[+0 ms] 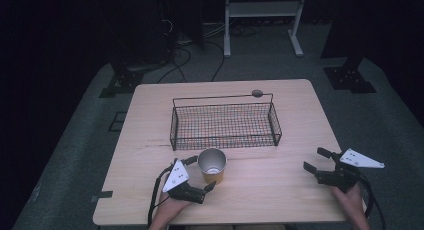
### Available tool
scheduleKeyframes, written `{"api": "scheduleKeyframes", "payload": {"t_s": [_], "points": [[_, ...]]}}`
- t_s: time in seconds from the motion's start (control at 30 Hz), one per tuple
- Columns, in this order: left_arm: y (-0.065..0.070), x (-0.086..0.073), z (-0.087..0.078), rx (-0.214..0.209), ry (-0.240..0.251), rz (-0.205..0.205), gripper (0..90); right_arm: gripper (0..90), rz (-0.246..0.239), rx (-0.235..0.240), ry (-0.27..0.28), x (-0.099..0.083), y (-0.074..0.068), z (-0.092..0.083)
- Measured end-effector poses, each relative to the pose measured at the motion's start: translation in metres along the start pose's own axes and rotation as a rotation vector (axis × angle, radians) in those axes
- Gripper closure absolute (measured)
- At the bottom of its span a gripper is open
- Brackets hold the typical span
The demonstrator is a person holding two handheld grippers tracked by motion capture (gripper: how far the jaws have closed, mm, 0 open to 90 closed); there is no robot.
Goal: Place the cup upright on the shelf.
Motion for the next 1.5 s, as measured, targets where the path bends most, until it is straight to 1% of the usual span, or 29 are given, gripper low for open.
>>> {"api": "scheduleKeyframes", "payload": {"t_s": [0.03,0.27,0.3,0.33,0.5,0.7,0.8,0.87,0.9,0.93,1.03,1.07,1.1,1.13,1.3,1.4,1.43,1.5], "points": [[-0.001,-0.001,0.002,-0.001,-0.007,-0.002,0.5,13.9,-0.001,0.0,0.0,0.0,0.0,0.0],[-0.003,-0.001,0.007,0.01,-0.009,-0.002,0.5,13.9,-0.001,0.001,0.0,0.0,0.0,0.0],[-0.004,-0.001,0.009,0.015,-0.023,0.002,0.5,13.9,-0.002,0.001,0.0,0.0,0.0,0.0],[-0.004,-0.001,0.009,0.015,-0.023,0.002,0.5,13.9,-0.002,0.001,0.0,0.0,0.0,0.0],[-0.006,0.004,0.016,0.018,-0.024,0.008,0.5,13.9,-0.002,0.001,-0.001,0.0,0.0,0.0],[-0.008,0.005,0.024,0.007,-0.035,0.001,0.6,13.9,-0.003,0.002,-0.001,0.0,0.0,0.0],[-0.008,0.006,0.025,0.005,-0.029,0.004,0.6,13.9,-0.003,0.002,-0.001,0.0,0.0,0.0],[-0.008,0.006,0.026,0.001,-0.028,0.01,4.1,13.9,-0.002,0.002,0.0,0.0,0.0,0.0],[-0.008,0.006,0.026,0.002,-0.028,0.01,4.2,13.9,-0.003,0.002,-0.001,0.0,0.0,0.0],[-0.009,0.005,0.027,-0.001,-0.029,-0.003,4.3,13.9,-0.003,0.002,-0.001,0.0,0.0,0.0],[-0.009,0.005,0.028,-0.005,-0.023,-0.002,6.3,13.9,-0.003,0.002,-0.001,0.0,0.0,0.0],[-0.009,0.005,0.028,-0.009,-0.021,-0.001,7.7,13.9,-0.002,0.003,0.0,0.0,0.0,0.0],[-0.009,0.006,0.027,-0.01,-0.014,0.009,12.7,13.9,-0.002,0.002,-0.001,0.0,0.0,0.0],[-0.009,0.006,0.027,-0.01,-0.014,0.009,14.0,13.9,-0.003,0.002,-0.001,0.0,0.0,0.0],[-0.01,0.007,0.026,-0.003,-0.015,0.002,14.5,13.9,-0.002,0.002,-0.001,0.0,0.0,0.0],[-0.011,0.007,0.026,-0.006,-0.013,-0.001,14.6,13.9,-0.001,0.002,0.0,0.0,0.0,0.0],[-0.011,0.009,0.025,-0.01,-0.009,-0.005,14.6,13.9,-0.001,0.002,0.0,0.0,0.0,0.0],[-0.012,0.013,0.024,-0.01,-0.003,0.001,14.7,13.9,-0.002,0.002,-0.001,0.0,0.0,0.0]]}}
Point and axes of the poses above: each handheld gripper's, and its own axes: z roughly forward along the jaws, x roughly out of its top, y roughly to its right, the point moved 5 cm from there along z, roughly forward along the jaws, and after that the axes turned 2 degrees about y, right-handed, at the moved point
